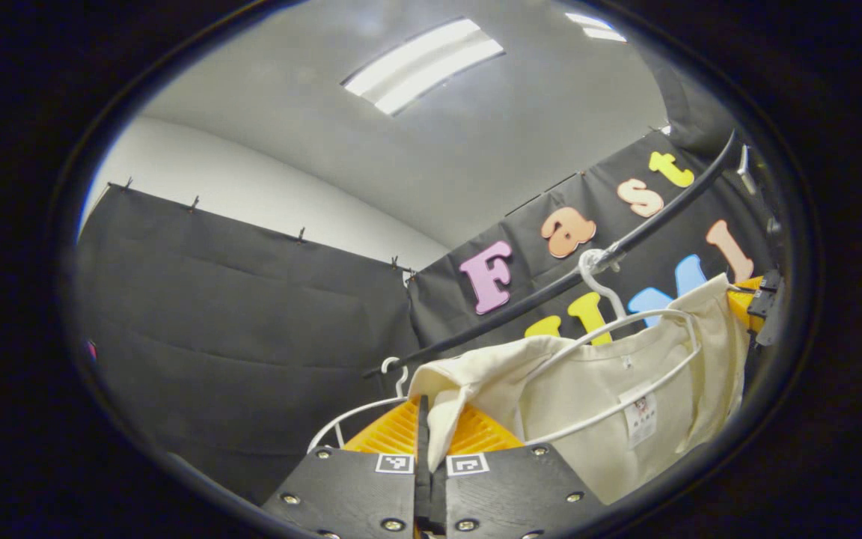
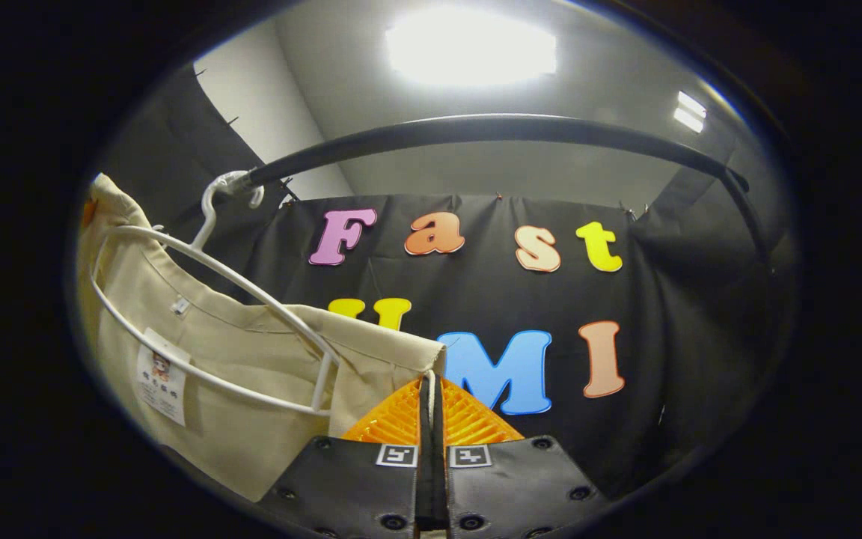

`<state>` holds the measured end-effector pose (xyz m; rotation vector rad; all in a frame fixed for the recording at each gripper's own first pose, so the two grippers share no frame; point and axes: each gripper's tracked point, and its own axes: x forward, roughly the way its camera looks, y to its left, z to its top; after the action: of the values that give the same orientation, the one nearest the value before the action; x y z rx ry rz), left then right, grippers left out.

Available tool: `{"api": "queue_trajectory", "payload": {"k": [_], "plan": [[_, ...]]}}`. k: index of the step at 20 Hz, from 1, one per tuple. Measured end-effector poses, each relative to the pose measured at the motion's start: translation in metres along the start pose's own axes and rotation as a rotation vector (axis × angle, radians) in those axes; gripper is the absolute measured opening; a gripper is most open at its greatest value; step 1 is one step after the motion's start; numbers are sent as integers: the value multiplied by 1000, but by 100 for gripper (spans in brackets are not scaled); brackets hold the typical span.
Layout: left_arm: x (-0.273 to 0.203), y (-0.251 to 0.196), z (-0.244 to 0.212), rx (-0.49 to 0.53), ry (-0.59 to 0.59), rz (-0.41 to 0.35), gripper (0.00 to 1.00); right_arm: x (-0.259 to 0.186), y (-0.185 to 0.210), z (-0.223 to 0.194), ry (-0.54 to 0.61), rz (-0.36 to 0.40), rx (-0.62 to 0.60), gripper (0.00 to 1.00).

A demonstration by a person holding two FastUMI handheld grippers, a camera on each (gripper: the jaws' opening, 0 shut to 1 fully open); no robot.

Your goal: Grasp the clothes on the hanger with both hands and then place them into the laundry hamper below.

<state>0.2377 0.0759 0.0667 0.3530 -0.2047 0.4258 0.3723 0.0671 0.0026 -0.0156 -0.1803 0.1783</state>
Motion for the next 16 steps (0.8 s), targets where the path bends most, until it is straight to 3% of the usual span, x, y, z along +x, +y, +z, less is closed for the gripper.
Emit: {"api": "queue_trajectory", "payload": {"k": [6, 7, 10, 13, 14, 16], "plan": [[-3, 0, -5, -24, 15, -4, 1, -21, 41, -20, 48, 114, 26, 7], [-2, 0, -6, -27, 16, -5, 1, -19, 44, -24, 57, 111, 10, 8], [0, -2, -8, -37, 20, -6, 1, -13, 30, -36, 90, -15, -38, 13], [-1, -2, -8, -36, 21, -7, 1, -10, 52, -55, 170, 7, 43, 13], [-2, -3, -8, -40, 23, -8, 0, -9, 58, -63, 204, 31, 70, 20], [-2, -3, -9, -46, 28, -8, 0, -9, 66, -75, 254, 65, 121, 21]]}}
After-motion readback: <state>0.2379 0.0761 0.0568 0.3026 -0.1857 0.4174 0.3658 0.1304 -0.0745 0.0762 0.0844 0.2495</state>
